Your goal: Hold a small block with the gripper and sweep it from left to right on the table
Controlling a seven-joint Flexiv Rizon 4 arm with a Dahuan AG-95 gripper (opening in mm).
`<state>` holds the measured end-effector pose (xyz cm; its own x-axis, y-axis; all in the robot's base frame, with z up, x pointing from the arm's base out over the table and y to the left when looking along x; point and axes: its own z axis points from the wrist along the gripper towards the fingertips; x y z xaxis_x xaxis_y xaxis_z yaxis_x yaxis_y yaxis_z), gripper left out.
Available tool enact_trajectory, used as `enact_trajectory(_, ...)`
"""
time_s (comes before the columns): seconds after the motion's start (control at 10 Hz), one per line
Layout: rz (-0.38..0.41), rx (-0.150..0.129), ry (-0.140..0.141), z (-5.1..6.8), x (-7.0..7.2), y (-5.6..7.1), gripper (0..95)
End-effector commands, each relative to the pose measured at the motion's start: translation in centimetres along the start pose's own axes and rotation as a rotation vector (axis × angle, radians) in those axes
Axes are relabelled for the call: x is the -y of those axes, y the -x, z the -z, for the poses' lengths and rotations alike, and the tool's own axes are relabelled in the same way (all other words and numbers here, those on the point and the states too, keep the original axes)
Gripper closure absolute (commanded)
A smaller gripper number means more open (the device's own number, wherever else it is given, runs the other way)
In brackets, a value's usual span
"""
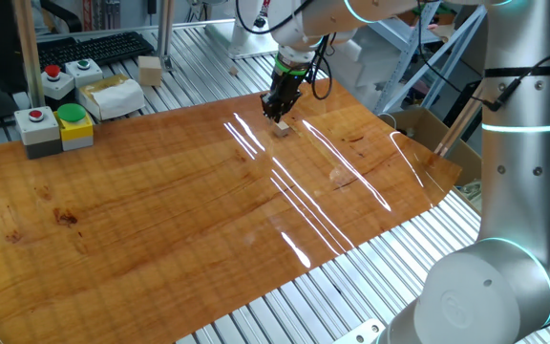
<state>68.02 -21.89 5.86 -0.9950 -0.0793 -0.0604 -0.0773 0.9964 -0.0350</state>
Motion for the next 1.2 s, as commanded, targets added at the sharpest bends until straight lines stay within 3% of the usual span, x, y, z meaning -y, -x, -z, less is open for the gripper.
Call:
enact_trajectory(0.1,0.002,0.000,0.007,-0.3,0.6,0.8,57.0)
enact_trajectory(0.4,0.010,-0.001,0.010,-0.8,1.8,1.6,57.0)
enact_trajectory(0.8,0.012,0.000,0.015,-1.8,2.5,1.8,57.0)
enact_trajectory(0.9,0.012,0.000,0.014,-2.0,2.7,1.8,38.0)
enact_trajectory(1.2,0.013,-0.002,0.015,-2.2,2.9,1.8,38.0)
